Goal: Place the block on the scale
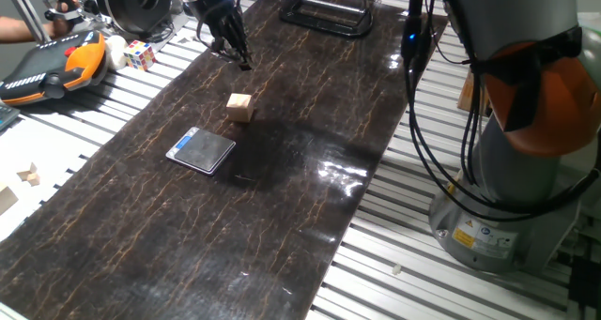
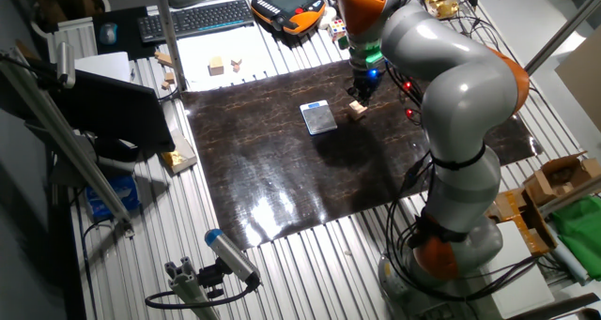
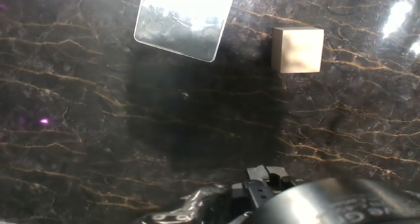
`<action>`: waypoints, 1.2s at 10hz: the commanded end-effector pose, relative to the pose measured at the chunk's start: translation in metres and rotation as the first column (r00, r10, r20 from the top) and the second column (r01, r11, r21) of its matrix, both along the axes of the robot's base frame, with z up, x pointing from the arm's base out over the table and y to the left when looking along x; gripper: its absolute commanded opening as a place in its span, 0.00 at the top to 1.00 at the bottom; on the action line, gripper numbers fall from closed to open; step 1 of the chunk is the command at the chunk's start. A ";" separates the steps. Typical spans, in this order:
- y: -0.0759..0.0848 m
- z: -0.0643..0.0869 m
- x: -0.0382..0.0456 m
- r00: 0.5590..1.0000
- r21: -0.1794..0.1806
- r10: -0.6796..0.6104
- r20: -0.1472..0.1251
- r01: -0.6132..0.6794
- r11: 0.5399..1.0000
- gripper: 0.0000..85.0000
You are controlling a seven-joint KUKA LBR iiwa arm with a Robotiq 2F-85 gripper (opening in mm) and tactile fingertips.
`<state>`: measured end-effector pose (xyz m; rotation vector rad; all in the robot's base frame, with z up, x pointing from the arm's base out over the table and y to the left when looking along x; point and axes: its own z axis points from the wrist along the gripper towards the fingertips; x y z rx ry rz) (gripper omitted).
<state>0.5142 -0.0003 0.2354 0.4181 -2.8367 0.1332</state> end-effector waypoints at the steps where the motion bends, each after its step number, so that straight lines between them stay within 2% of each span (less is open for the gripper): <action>1: -0.003 0.002 0.0007 0.997 0.038 -0.027 0.072 0.025 0.999 0.97; 2: -0.005 0.002 0.0011 0.994 0.049 -0.062 0.085 0.058 0.997 0.97; 5: -0.006 0.002 0.0011 0.995 0.066 -0.053 0.083 0.047 0.997 0.97; 9: -0.005 0.002 0.0011 0.996 0.052 -0.043 0.079 0.039 0.998 0.97; 11: -0.005 0.002 0.0011 0.995 0.060 -0.058 0.079 0.054 0.997 0.98; 12: -0.005 0.002 0.0011 0.987 0.134 -0.117 0.111 0.102 0.986 0.98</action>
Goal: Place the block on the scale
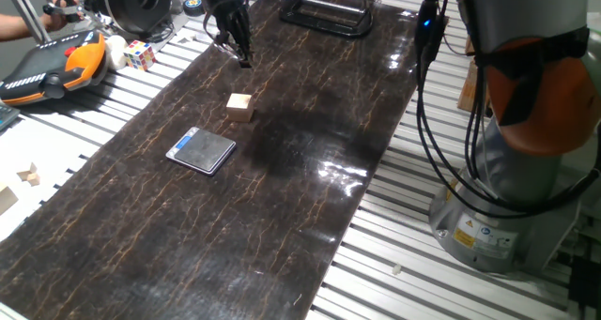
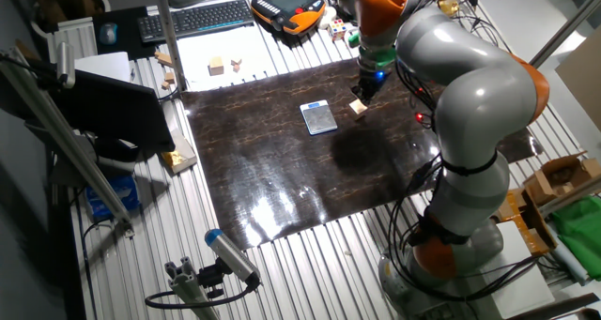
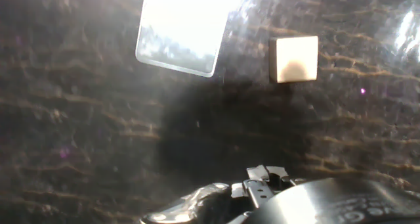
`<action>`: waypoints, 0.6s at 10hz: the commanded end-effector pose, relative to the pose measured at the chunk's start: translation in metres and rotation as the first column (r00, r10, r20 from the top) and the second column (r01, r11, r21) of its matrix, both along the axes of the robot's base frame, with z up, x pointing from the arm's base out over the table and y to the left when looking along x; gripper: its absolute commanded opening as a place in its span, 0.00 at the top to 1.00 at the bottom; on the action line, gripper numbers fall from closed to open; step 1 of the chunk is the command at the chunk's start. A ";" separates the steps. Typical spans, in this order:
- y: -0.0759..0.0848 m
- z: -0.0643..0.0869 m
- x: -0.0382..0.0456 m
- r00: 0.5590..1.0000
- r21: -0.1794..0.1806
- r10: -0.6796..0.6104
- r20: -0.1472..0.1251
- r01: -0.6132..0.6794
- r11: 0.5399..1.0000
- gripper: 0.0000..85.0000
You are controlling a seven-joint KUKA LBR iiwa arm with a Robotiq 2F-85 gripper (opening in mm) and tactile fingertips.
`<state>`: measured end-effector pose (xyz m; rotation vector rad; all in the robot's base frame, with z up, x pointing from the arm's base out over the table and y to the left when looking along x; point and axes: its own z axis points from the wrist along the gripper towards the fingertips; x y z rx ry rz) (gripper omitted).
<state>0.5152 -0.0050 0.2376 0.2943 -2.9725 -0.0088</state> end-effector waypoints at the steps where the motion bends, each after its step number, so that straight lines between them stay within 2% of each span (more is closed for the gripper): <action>1: 0.000 0.000 0.0001 1.000 0.038 -0.024 -0.003 0.024 0.999 0.98; 2: 0.000 0.000 0.0001 1.000 0.014 -0.024 -0.005 0.024 1.000 0.98; 3: 0.000 0.000 0.0001 0.999 -0.021 -0.018 0.034 0.019 1.000 0.98; 5: 0.000 0.000 0.0001 1.000 -0.075 -0.018 0.001 0.018 0.997 0.98; 6: 0.000 0.000 0.0001 1.000 -0.069 -0.020 -0.005 0.020 0.997 0.98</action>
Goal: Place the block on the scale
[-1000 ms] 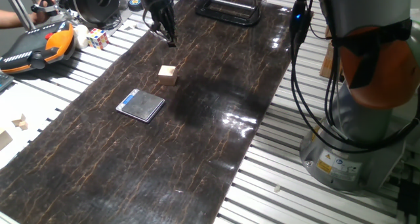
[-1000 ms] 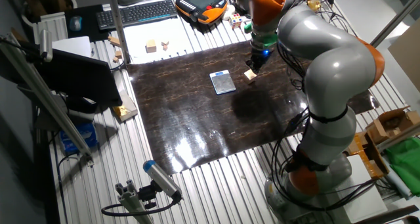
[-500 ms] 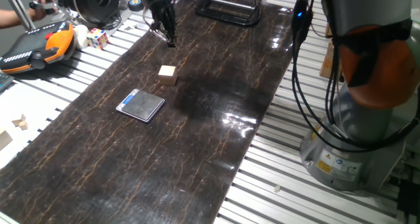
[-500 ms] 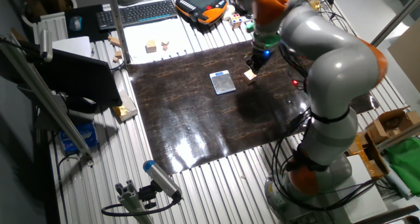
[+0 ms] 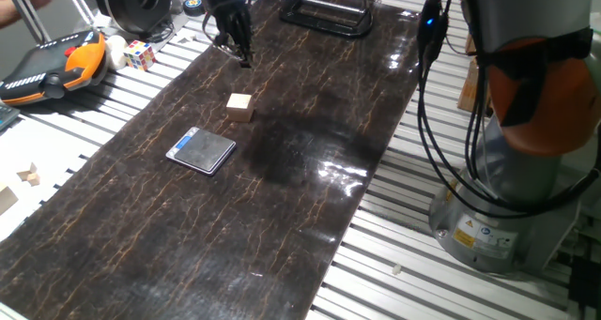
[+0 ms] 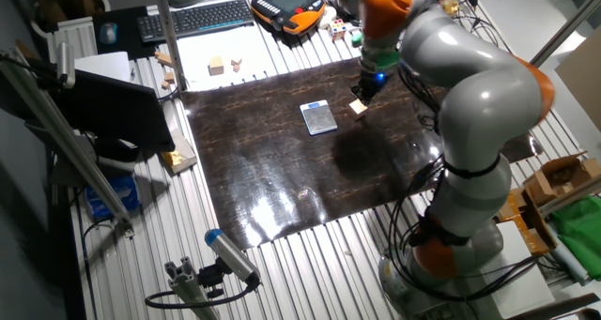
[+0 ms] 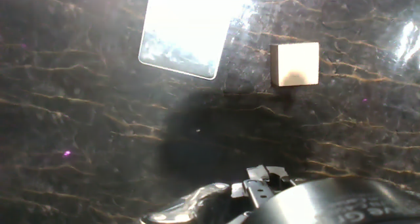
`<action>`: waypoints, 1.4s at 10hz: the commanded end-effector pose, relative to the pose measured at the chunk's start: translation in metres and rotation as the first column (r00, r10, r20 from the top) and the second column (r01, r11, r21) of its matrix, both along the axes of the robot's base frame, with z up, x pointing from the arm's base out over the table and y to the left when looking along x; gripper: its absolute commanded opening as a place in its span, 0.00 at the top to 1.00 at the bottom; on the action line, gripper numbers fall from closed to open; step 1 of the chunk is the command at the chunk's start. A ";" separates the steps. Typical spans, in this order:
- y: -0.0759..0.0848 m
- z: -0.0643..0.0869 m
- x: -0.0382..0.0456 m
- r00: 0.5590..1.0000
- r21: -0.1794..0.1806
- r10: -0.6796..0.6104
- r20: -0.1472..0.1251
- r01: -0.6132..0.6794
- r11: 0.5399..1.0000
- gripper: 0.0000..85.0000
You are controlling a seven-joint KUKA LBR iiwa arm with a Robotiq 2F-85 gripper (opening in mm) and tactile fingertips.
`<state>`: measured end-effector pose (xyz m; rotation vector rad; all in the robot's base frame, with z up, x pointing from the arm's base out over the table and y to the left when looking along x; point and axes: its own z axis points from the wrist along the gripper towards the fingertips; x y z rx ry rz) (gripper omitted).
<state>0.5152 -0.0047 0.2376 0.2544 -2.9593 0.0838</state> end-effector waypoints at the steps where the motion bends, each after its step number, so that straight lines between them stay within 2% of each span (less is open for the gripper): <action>1: 0.000 0.000 0.0001 1.000 0.007 -0.009 -0.006 0.009 1.000 0.98; 3: 0.000 0.000 0.0001 1.000 -0.023 -0.021 -0.009 0.021 1.000 0.95; 4: 0.000 -0.001 0.0012 1.000 -0.034 -0.024 -0.001 0.023 0.999 0.84; 6: 0.002 -0.018 0.0184 0.999 -0.049 -0.028 0.023 0.030 0.998 0.63; 7: 0.003 -0.029 0.0271 0.999 -0.057 -0.021 0.033 0.023 0.998 0.57; 8: 0.003 -0.042 0.0354 0.999 -0.068 -0.011 0.048 0.014 0.998 0.53; 10: -0.002 -0.074 0.0537 0.997 -0.049 -0.009 0.073 0.012 0.999 0.47; 11: -0.005 -0.085 0.0600 0.996 -0.044 -0.014 0.088 0.017 0.999 0.44; 14: -0.019 -0.110 0.0693 0.995 -0.031 -0.017 0.095 0.020 0.999 0.38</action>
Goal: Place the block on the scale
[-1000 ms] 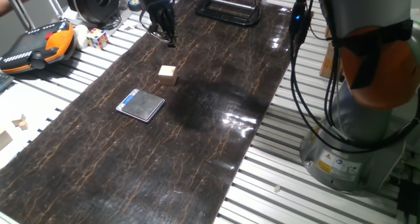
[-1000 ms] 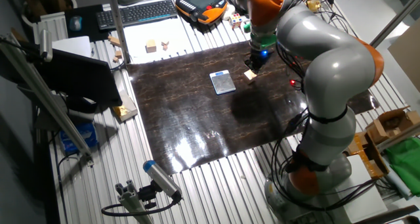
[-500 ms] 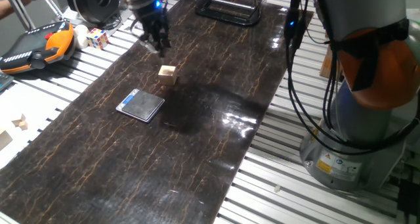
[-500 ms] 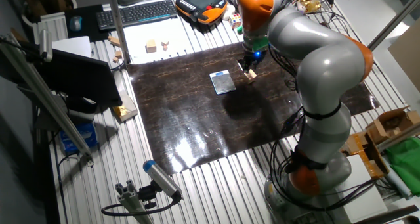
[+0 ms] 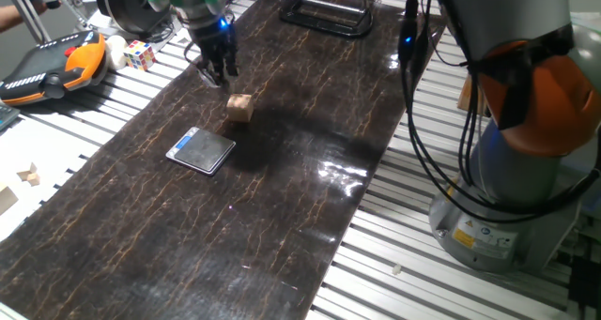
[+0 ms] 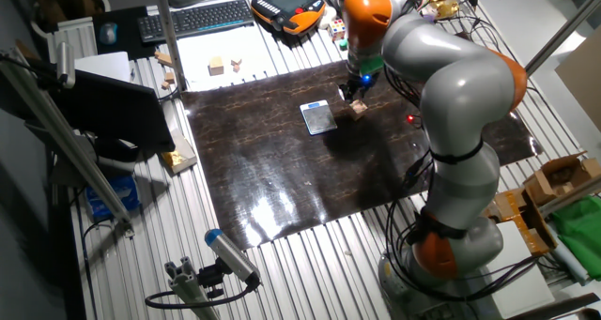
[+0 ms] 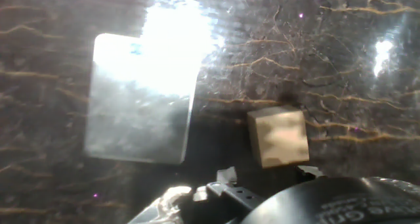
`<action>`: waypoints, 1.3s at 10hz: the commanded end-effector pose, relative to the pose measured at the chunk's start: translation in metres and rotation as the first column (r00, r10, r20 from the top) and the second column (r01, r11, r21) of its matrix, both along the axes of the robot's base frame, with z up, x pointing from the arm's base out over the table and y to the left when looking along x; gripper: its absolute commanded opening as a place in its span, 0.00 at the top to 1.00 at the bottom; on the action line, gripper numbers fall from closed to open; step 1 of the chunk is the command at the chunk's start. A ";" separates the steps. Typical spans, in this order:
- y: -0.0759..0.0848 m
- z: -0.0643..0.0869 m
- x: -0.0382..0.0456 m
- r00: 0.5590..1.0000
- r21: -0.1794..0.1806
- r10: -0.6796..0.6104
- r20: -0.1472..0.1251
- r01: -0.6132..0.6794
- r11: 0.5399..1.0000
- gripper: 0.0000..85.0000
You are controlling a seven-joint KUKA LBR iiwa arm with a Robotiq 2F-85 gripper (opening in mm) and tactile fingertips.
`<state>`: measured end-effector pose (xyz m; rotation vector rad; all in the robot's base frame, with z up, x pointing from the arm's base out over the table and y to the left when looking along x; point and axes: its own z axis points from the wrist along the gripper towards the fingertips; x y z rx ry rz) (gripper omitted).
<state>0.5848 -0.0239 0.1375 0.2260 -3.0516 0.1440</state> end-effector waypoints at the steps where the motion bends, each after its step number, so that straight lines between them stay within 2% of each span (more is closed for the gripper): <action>1: -0.002 -0.015 0.0015 1.000 -0.001 0.004 0.001 -0.004 1.000 0.34; 3: -0.008 -0.026 0.0047 1.000 -0.008 0.024 0.003 -0.024 1.000 0.27; 7: -0.026 -0.043 0.0134 0.998 0.022 0.058 0.009 -0.059 0.998 0.22; 13: -0.033 -0.061 0.0086 0.996 0.021 0.084 0.019 -0.084 0.996 0.19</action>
